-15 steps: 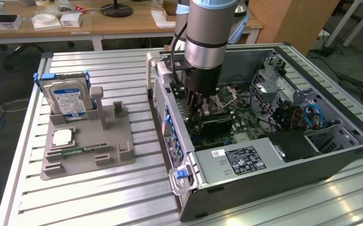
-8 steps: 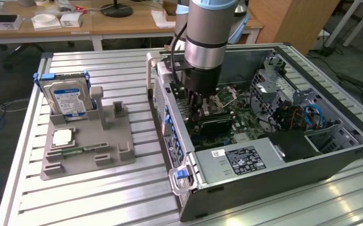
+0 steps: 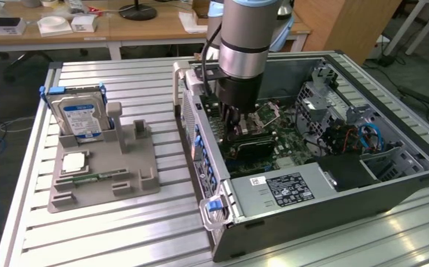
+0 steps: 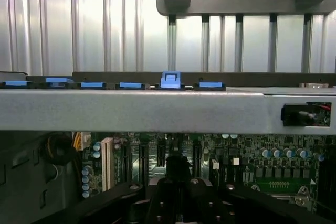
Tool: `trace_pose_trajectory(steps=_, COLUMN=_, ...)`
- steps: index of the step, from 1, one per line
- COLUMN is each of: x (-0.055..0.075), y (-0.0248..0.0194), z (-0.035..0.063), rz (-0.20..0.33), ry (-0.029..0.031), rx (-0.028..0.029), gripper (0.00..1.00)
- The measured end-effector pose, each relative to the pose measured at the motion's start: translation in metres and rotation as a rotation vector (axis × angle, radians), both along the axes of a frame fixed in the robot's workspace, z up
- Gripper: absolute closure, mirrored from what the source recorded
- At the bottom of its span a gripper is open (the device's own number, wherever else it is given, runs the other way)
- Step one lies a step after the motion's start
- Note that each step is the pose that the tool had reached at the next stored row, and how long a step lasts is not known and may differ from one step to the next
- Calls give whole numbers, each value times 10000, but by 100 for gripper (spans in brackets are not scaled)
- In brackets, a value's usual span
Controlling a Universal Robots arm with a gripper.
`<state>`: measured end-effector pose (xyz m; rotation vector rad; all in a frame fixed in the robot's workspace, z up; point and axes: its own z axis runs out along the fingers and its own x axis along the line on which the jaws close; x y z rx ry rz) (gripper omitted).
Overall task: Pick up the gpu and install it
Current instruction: 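Press down on the gpu until it lock into place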
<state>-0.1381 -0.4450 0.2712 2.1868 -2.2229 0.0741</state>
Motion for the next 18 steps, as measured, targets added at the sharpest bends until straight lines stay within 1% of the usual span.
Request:
trace_pose_trajectory(steps=4, x=0, y=-1, z=75, rz=1, ry=3, rx=-5, gripper=90)
trace_pose_trajectory(steps=6, x=0, y=-1, z=83, rz=2, ry=6, rx=-10, gripper=90)
trace_pose_trajectory(steps=7, x=1, y=-1, z=83, rz=2, ry=29, rx=-10, gripper=90)
trace_pose_trajectory(steps=8, x=1, y=-1, z=84, rz=3, ry=73, rx=-11, gripper=90)
trace_pose_trajectory(steps=9, x=0, y=-1, z=84, rz=2, ry=134, rx=-12, gripper=90)
trace_pose_trajectory(steps=11, x=0, y=-1, z=84, rz=1, ry=278, rx=-13, gripper=90)
trace_pose_trajectory(steps=13, x=0, y=-1, z=84, rz=1, ry=409, rx=-12, gripper=90)
trace_pose_trajectory(steps=17, x=0, y=1, z=84, rz=2, ry=620, rx=-12, gripper=90)
trace_pose_trajectory(steps=18, x=-1, y=6, z=84, rz=0, ry=661, rx=-15, gripper=90)
